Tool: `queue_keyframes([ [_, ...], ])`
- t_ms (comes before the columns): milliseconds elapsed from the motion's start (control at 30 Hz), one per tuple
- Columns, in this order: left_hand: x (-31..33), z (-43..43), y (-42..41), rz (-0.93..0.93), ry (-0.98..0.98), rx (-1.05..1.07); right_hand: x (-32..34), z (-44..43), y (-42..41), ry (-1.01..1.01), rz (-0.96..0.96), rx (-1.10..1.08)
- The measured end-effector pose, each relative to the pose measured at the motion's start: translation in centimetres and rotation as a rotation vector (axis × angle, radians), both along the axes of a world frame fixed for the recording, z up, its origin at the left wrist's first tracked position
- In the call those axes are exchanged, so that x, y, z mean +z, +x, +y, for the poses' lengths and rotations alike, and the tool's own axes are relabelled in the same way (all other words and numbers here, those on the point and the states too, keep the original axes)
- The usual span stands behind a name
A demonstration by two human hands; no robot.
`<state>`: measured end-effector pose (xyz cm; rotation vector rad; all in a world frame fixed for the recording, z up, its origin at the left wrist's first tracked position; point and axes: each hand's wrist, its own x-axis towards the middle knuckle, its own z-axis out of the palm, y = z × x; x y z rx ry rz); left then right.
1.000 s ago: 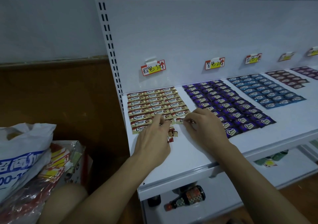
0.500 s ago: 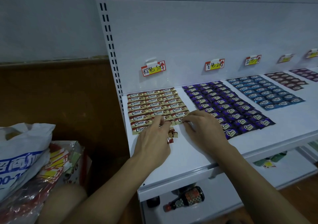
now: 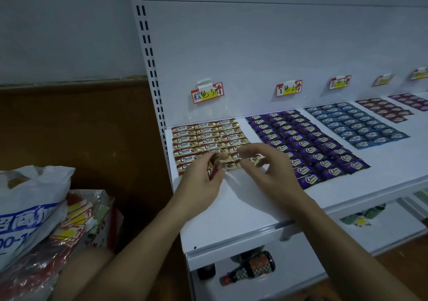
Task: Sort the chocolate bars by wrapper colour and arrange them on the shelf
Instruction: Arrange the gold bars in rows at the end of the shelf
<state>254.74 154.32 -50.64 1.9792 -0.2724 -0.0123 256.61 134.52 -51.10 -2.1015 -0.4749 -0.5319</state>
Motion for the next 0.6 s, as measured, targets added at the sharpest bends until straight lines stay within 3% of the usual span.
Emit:
queue_keyframes([
  [67, 0.9, 0.9, -0.1, 0.137, -0.177, -0.11, 0.8, 1.3, -0.1, 0.157, 0.147, 0.122],
  [200, 2.0, 2.2, -0.7, 0.181, -0.318, -0.268, 1.9, 3.9, 0.2, 0.261, 0.208, 0.263],
  [467, 1.8, 4.9, -0.9, 0.297, -0.535, -0.184, 2.7, 6.4, 0.8, 0.472, 0.319, 0.321],
  [600, 1.3, 5.2, -1.0, 0.242, -0.453, -0.11, 2.4, 6.4, 0.9, 0.416, 0.357, 0.333],
])
